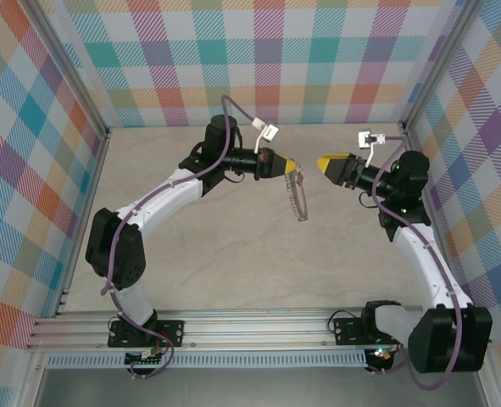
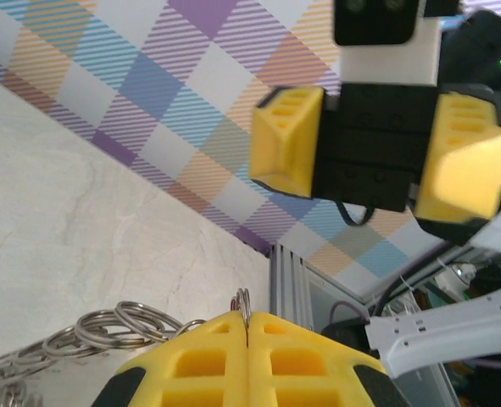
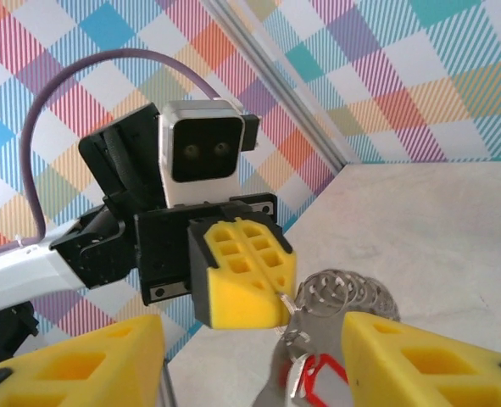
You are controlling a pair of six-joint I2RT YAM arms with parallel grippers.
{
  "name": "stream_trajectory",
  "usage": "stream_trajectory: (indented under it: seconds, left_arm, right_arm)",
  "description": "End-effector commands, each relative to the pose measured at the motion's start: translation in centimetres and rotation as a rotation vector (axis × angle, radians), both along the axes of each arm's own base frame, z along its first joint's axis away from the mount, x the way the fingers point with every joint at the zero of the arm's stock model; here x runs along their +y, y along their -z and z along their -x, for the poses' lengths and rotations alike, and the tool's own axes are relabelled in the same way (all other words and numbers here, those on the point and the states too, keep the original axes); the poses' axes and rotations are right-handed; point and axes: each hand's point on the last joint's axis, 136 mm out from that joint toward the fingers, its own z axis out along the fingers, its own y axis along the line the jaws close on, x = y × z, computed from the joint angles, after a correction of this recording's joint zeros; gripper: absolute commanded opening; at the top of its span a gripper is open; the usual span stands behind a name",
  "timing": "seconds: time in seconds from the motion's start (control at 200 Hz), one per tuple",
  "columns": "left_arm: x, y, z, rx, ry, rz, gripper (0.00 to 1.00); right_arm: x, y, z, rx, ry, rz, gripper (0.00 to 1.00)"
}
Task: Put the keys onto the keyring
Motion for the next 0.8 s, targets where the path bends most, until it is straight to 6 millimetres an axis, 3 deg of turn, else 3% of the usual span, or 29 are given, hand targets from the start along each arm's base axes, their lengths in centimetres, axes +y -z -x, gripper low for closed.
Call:
stream_trajectory:
  seconds: [0.0, 0.115, 0.29, 0.795]
  left_arm:
    - [0.2, -5.2, 1.0, -0.105, -0.027, 0.11, 0.0]
    - [-0.1, -5.7, 0.8, -0.106, -0.053, 0.146, 0.0]
    - [-0.6, -6.5, 0.7, -0.09, -0.051, 0.206, 0.0]
    - [-2.1, -7.1, 1.2, -0.078, -0.061, 0.234, 0.0]
  right_arm:
    - [-1.1, 0.8, -0.4, 0.037, 0.119, -0.019, 0.63]
    - [-2.3, 1.2, -0.6, 0.041, 0.227, -0.015, 0.71]
    - [-2.2, 1.5, -0.8, 0.043, 0.213, -0.018, 0.73]
    - [0.2, 1.1, -0.3, 0.002, 0.051, -0.071, 0.59]
